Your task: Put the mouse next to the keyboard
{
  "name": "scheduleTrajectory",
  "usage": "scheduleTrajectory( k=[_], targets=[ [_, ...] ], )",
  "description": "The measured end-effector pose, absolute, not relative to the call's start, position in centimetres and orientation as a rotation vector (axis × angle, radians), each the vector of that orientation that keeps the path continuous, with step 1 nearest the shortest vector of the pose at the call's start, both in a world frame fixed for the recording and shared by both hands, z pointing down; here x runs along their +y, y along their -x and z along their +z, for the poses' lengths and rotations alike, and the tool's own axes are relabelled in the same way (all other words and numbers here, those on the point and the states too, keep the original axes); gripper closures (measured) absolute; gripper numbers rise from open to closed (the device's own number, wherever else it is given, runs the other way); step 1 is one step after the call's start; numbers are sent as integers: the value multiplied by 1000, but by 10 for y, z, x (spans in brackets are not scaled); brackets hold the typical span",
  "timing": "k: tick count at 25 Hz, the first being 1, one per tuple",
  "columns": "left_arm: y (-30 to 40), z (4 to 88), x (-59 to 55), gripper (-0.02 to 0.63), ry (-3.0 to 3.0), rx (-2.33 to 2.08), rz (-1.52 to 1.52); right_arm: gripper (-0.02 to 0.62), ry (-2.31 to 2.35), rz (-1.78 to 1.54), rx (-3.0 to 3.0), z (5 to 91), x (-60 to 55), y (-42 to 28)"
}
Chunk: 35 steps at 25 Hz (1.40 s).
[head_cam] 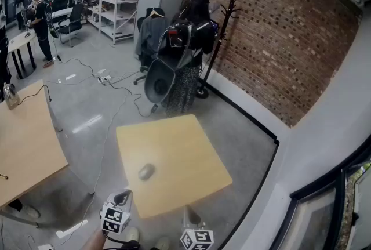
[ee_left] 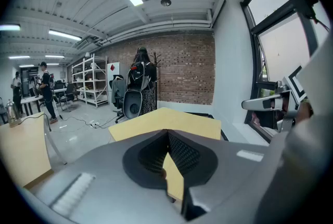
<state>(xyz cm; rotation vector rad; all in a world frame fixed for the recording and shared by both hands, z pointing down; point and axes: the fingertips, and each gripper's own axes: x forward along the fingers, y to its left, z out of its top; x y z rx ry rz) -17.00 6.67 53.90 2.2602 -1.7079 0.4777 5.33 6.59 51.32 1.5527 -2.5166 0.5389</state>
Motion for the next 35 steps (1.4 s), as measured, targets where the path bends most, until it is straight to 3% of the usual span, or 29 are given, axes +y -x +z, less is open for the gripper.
scheduleTrajectory(
  k=[35],
  targets=[
    [165, 603, 24, 606, -2212, -1581, 627, 581, -1565, 647, -2432, 559, 41, -51]
  ],
)
